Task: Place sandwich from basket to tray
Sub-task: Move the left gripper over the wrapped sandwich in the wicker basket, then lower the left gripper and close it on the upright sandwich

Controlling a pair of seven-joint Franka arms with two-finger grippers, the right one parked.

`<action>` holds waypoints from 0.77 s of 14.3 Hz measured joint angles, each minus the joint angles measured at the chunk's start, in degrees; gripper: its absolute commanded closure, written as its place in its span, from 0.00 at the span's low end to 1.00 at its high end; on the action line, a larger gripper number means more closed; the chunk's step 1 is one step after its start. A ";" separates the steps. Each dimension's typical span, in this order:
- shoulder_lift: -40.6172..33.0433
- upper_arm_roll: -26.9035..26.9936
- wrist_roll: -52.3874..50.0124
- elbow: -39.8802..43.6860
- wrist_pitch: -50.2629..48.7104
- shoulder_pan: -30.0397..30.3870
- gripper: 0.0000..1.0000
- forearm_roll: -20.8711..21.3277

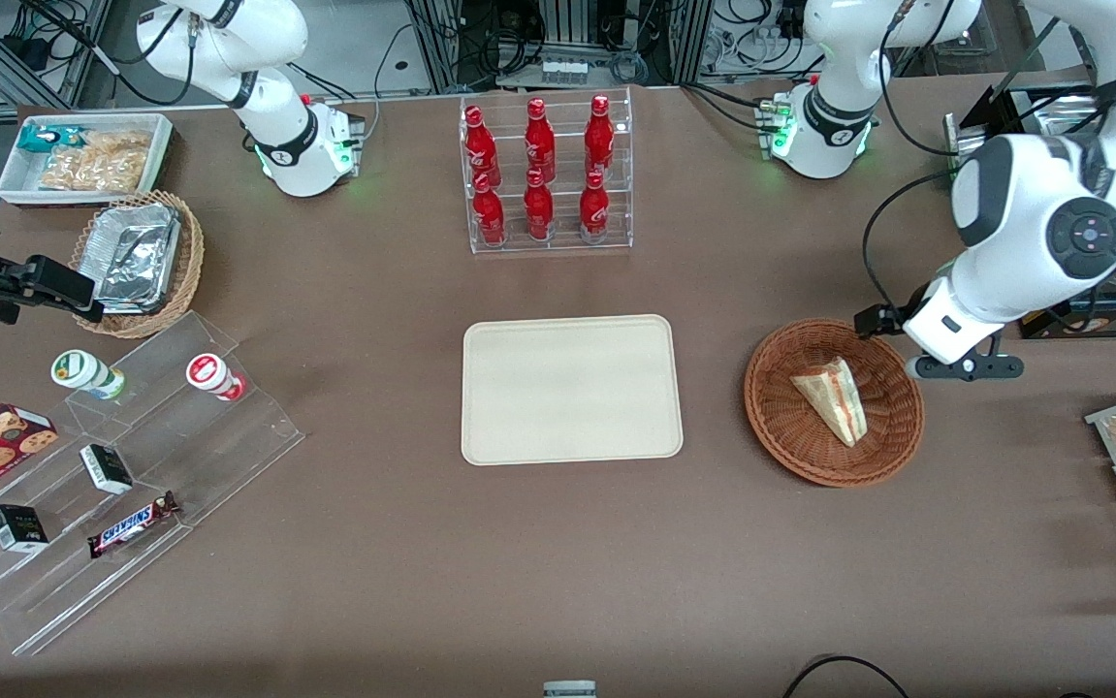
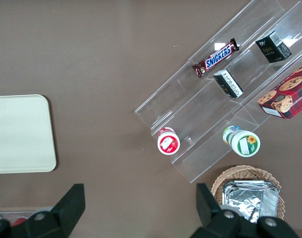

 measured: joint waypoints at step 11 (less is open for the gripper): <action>9.07 -0.55 -36.56 -5.17 20.47 -3.89 0.00 -0.20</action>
